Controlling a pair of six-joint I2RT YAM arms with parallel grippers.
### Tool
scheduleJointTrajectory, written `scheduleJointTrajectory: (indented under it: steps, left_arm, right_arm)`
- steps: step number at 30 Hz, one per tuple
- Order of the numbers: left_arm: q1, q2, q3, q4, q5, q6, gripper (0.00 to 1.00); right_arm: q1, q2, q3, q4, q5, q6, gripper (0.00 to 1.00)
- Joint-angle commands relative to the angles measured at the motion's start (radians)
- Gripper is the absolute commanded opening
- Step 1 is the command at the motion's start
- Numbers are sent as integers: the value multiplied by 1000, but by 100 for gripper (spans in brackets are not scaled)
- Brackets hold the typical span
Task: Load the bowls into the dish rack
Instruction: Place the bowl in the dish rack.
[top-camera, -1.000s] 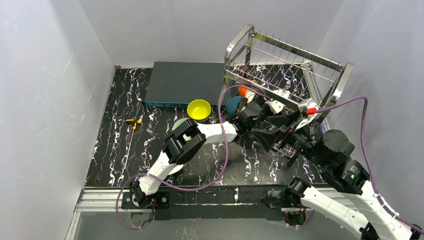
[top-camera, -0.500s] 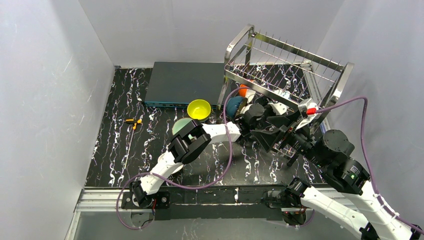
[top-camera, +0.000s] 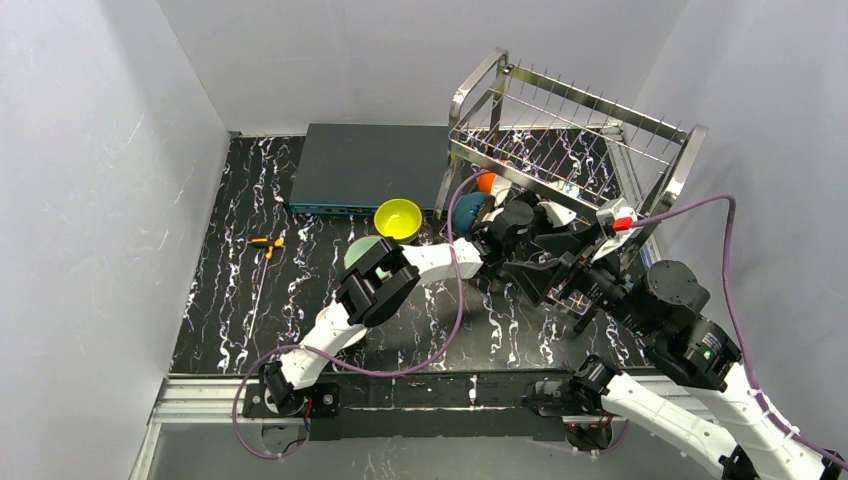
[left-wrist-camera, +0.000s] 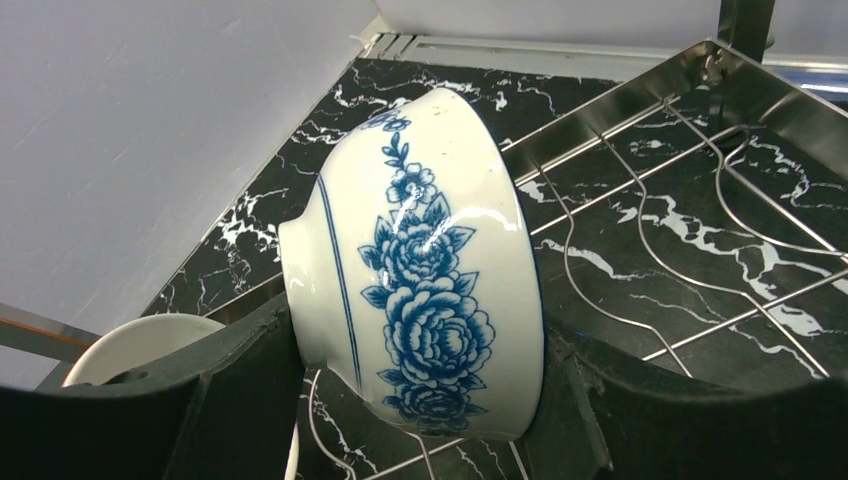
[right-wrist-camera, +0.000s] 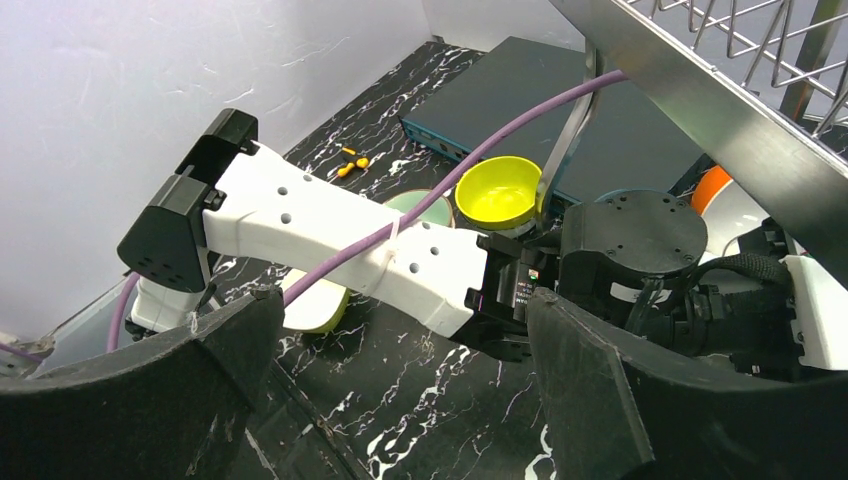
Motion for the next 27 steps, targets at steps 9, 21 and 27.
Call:
scheduleJointTrajectory:
  steps: [9,21,27]
  left_arm:
    - [7,-32,138,-164,-38,74,0]
    - [0,9,259,-348,-107,73,0]
    - [0,26,300,-399,-71,52,0]
  right_arm:
    - [2,-16,25,28,17,-3,99]
    - [1,-17,22,27,20,-6,99]
    - [2,-16,23,28,20,-8,99]
